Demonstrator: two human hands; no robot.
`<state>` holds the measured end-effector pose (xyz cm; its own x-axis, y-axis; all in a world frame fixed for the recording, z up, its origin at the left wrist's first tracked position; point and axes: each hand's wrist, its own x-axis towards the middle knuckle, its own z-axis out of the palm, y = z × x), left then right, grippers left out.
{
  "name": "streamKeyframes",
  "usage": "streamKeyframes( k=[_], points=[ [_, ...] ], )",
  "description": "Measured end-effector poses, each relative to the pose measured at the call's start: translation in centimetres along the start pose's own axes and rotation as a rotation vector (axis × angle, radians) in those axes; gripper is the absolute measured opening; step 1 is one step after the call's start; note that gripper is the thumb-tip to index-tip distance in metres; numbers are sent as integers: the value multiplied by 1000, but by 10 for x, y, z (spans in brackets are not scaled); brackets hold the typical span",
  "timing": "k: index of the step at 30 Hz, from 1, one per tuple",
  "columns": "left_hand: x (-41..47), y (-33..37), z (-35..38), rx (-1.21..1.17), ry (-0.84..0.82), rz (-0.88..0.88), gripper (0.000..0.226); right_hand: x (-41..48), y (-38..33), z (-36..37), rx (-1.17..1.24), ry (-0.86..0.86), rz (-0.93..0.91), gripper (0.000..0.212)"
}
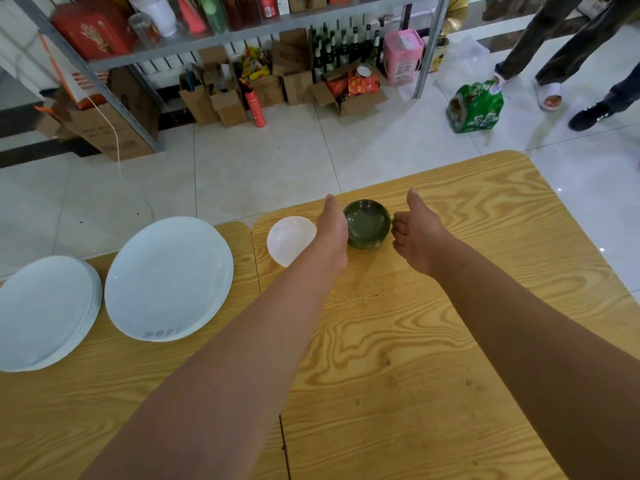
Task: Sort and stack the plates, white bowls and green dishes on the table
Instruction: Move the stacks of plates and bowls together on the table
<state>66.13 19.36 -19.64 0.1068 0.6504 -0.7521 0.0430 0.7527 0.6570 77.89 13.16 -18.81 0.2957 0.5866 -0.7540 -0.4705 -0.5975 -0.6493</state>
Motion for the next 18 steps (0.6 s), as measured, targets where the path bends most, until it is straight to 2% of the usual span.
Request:
streamKeyframes(
  k=[3, 13, 18],
  points=[
    [1, -8, 1, -25, -49, -5, 77, -3, 3, 6, -47, -8, 3, 80],
    [-15, -4, -5, -7, -25, -9, 75, -5, 5, -2, -100, 52, -48, 84],
    [-36, 4, -24, -7, -74, -47, 79, -30, 4, -3, -101, 43, -119, 81]
  ],
)
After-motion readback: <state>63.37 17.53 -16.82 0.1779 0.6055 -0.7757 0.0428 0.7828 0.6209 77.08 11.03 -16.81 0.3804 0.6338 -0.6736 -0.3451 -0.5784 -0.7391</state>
